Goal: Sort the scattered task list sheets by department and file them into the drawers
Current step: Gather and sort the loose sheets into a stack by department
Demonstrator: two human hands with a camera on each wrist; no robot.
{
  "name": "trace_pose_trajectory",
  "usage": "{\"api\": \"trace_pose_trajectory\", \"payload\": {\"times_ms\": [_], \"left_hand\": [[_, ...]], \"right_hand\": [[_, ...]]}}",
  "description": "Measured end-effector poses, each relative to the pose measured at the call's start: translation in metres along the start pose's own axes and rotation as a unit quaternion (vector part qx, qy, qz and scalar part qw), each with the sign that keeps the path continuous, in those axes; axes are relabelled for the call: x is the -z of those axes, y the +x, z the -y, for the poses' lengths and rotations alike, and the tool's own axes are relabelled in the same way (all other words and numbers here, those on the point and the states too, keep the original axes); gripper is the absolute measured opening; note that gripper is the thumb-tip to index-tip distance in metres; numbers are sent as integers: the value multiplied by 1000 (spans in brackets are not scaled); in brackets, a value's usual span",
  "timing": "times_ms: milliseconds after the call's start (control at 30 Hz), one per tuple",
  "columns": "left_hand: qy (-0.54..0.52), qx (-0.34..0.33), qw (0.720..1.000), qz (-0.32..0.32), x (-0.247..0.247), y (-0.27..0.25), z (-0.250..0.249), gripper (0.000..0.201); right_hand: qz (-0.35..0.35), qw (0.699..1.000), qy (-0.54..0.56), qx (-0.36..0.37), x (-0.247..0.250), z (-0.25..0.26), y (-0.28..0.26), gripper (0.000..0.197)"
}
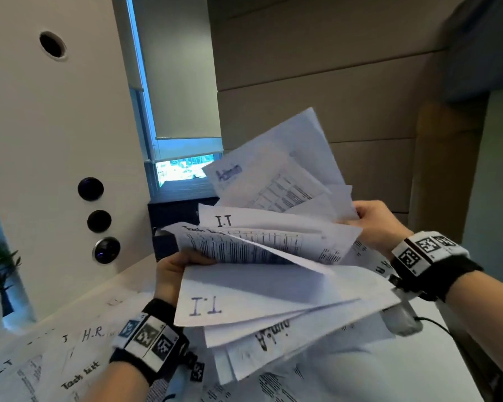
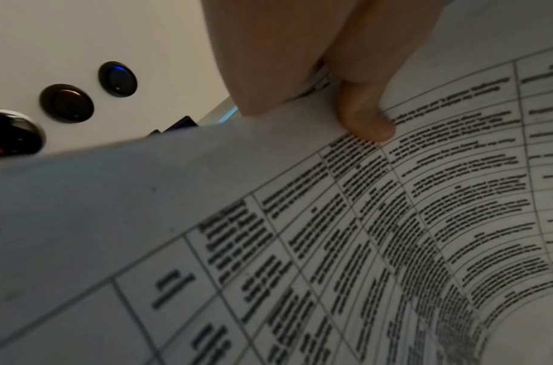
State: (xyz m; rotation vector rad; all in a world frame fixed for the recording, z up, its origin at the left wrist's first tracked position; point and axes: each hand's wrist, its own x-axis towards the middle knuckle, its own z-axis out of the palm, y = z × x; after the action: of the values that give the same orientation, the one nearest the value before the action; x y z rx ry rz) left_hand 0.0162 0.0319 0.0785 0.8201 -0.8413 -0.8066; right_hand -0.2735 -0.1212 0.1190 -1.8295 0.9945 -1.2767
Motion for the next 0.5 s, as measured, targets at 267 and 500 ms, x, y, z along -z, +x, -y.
{"api": "trace_pose_trajectory", "payload": {"times_ms": [267, 500], "left_hand": [[15, -29, 999, 4, -4, -3, 1, 60], [19, -61, 998, 8, 5, -2, 6, 29]], "right_hand": [[-69, 985, 153, 39, -9, 30, -2, 13], [-193, 952, 240, 5, -10, 29, 1, 9]]}}
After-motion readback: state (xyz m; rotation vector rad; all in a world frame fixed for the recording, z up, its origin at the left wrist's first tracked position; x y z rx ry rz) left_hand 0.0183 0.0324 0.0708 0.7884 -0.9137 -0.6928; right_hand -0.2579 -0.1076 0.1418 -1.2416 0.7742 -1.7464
